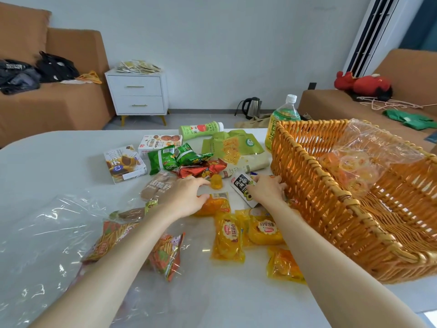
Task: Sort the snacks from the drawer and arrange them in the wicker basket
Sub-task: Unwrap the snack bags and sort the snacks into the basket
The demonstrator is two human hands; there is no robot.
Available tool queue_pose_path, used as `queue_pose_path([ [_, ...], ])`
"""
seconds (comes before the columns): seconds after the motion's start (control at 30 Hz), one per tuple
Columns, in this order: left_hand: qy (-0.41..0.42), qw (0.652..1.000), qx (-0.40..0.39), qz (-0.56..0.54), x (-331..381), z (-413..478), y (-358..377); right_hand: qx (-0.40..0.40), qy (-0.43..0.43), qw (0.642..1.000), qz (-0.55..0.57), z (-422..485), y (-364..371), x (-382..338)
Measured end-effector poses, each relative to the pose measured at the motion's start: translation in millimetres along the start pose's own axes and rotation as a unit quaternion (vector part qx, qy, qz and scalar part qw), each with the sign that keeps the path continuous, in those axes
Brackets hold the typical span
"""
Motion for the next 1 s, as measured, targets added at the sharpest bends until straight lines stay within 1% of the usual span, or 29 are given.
queue_pose_path([
  [0.07, 0.004, 1.0, 0.029, -0.006, 1.3, -4.9, -7.1, -0.002, -0.007, 1.0, 0.011, 3.6, 0.7, 0.4],
  [0.17, 0.0, 0.998, 0.063, -0.021, 2.4, -19.3, -20.9, -0.011, 0.0, 0.998, 0.064, 2.5, 3.0, 0.2],
  [0.23, -0.004, 0.996, 0.08, -0.033, 0.7, -33.2, -28.6, 0.027, -0.005, 0.992, 0.123, -5.0, -2.5, -1.8],
  [0.33, -0.017, 0.993, 0.101, -0.058, -3.1, -58.2, -38.5, 0.092, -0.067, 0.969, 0.218, -27.1, -22.8, -10.2],
  [0.43, -0.024, 0.989, 0.123, -0.083, 0.2, -87.3, -45.0, 0.167, -0.153, 0.943, 0.244, -59.7, -50.2, -21.6],
  [0.5, -0.035, 0.991, 0.113, -0.056, 3.9, -111.1, -43.5, 0.19, -0.179, 0.924, 0.279, -87.3, -65.7, -27.1],
  [0.57, -0.063, 0.996, 0.066, 0.015, 0.7, -130.3, -32.9, 0.169, -0.187, 0.91, 0.328, -113.1, -73.2, -27.3],
  [0.63, -0.091, 0.994, 0.029, 0.059, -6.9, -143.4, -14.2, 0.124, -0.177, 0.901, 0.375, -135.6, -72.9, -22.1],
  [0.7, -0.107, 0.991, 0.034, 0.074, -9.4, -154.8, 2.5, 0.07, -0.153, 0.886, 0.431, -157.2, -68.2, -14.3],
  [0.77, -0.105, 0.988, 0.068, 0.087, -5.4, -164.9, 13.1, 0.018, -0.12, 0.869, 0.479, -172.9, -58.2, -4.7],
  [0.83, -0.095, 0.987, 0.109, 0.074, -2.7, -170.9, 16.9, -0.027, -0.091, 0.862, 0.499, -184.1, -46.2, 4.0],
  [1.0, -0.092, 0.985, 0.139, -0.04, -4.2, -180.4, 15.7, -0.124, -0.044, 0.878, 0.46, -202.4, -20.7, 18.1],
])
Point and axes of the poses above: each hand's wrist, its own z-axis towards the middle knuckle, its own y-axis out of the palm, x = y × z, the point moved 2 cm from there along z, towards the middle knuckle, and after that the axes turned 2 degrees about -z, right-handed, at the moved point
